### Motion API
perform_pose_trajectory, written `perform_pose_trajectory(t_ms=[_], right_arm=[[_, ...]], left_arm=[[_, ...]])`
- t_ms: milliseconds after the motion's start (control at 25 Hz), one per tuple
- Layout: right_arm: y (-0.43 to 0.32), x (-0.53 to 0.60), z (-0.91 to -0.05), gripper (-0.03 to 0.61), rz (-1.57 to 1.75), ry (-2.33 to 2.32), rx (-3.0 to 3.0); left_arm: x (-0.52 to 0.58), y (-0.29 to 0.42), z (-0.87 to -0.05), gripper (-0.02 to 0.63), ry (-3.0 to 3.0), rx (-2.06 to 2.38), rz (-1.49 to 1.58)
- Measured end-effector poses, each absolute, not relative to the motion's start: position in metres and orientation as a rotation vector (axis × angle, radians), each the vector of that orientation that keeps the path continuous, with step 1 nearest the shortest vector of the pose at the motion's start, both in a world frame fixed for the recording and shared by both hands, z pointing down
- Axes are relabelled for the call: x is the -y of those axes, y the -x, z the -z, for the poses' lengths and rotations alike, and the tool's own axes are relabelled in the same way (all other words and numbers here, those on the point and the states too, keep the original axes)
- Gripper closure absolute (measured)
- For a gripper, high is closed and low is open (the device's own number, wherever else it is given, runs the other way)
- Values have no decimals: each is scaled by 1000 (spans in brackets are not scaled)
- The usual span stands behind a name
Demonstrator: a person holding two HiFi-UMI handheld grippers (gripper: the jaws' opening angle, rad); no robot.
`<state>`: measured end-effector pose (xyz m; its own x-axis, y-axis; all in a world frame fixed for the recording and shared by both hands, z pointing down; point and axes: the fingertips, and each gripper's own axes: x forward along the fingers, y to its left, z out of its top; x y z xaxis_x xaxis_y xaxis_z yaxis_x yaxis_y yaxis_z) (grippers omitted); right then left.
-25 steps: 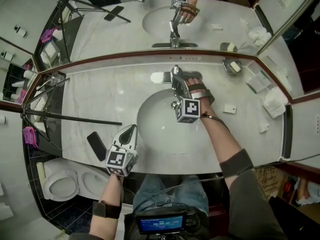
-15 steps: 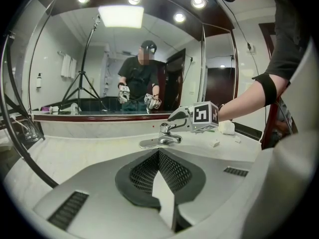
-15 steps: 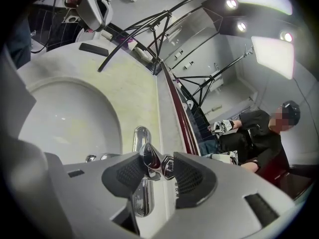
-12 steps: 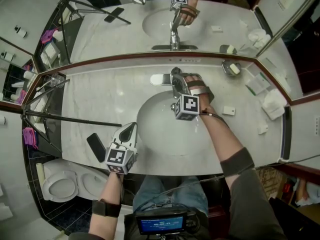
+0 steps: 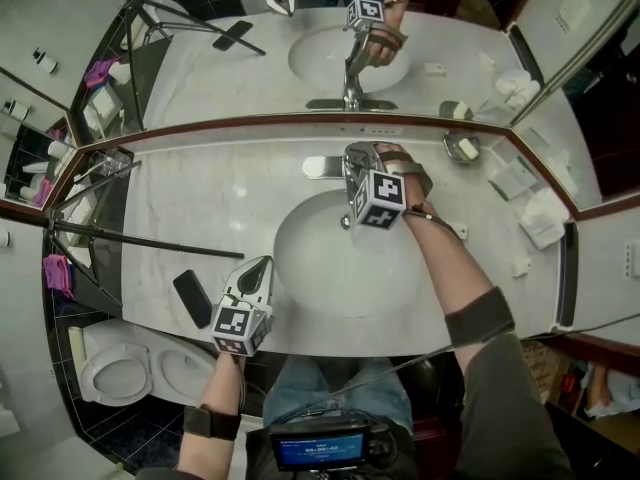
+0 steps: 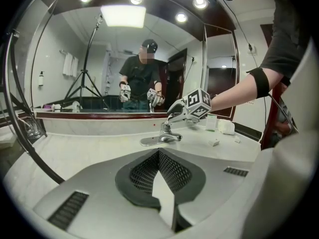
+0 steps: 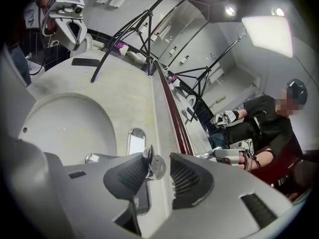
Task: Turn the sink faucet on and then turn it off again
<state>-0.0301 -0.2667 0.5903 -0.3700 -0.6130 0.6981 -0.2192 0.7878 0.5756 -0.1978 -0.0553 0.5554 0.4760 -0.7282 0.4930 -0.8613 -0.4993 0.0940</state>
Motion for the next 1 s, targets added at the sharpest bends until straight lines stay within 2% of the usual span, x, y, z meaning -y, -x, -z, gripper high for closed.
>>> perform_pose_trajectory(t_ms=[600, 800, 920, 1000], right_arm=[[17, 251, -596, 415, 358, -544, 1935], [8, 224, -574, 416, 292, -506, 1996], [-4, 215, -547, 449, 192, -599, 2072], [-18, 213, -526, 498, 102, -722, 2122]], left_arm=[[55, 202, -545, 612, -2376, 1379, -536], [53, 207, -535, 612, -2363, 1402, -515], [50, 207, -529, 612, -2361, 1413, -508], [48, 206, -525, 612, -2362, 1417, -502]])
